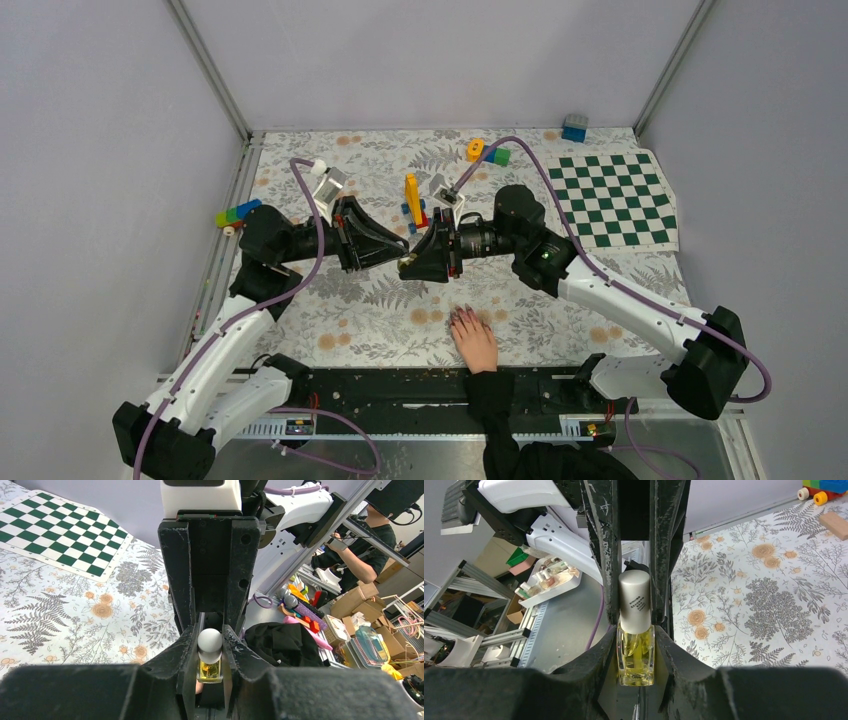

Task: Paint the nails
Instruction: Unscrew the nail polish bottle.

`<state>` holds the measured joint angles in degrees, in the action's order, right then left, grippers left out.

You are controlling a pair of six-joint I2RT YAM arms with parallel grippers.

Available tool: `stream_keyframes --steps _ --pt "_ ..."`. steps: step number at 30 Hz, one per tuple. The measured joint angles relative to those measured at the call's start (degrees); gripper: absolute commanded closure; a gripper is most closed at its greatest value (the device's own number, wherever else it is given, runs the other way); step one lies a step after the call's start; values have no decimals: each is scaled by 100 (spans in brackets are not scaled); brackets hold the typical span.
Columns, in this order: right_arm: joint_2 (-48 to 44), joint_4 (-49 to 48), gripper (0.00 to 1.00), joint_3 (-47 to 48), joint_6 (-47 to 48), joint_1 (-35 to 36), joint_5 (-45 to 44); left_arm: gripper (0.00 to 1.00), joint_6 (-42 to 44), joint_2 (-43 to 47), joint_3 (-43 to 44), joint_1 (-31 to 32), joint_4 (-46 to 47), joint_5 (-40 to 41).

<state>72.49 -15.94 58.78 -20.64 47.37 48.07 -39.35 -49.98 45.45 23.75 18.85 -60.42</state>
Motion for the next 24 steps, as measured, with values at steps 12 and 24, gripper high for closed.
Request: stream_keyframes --steps 12,24 --pt "-22 308 100 2 87 208 -1051 100 387 20 -11 -7 -455 439" --pt "0 1047 100 214 750 903 -3644 100 1163 48 304 57 -1858 1547"
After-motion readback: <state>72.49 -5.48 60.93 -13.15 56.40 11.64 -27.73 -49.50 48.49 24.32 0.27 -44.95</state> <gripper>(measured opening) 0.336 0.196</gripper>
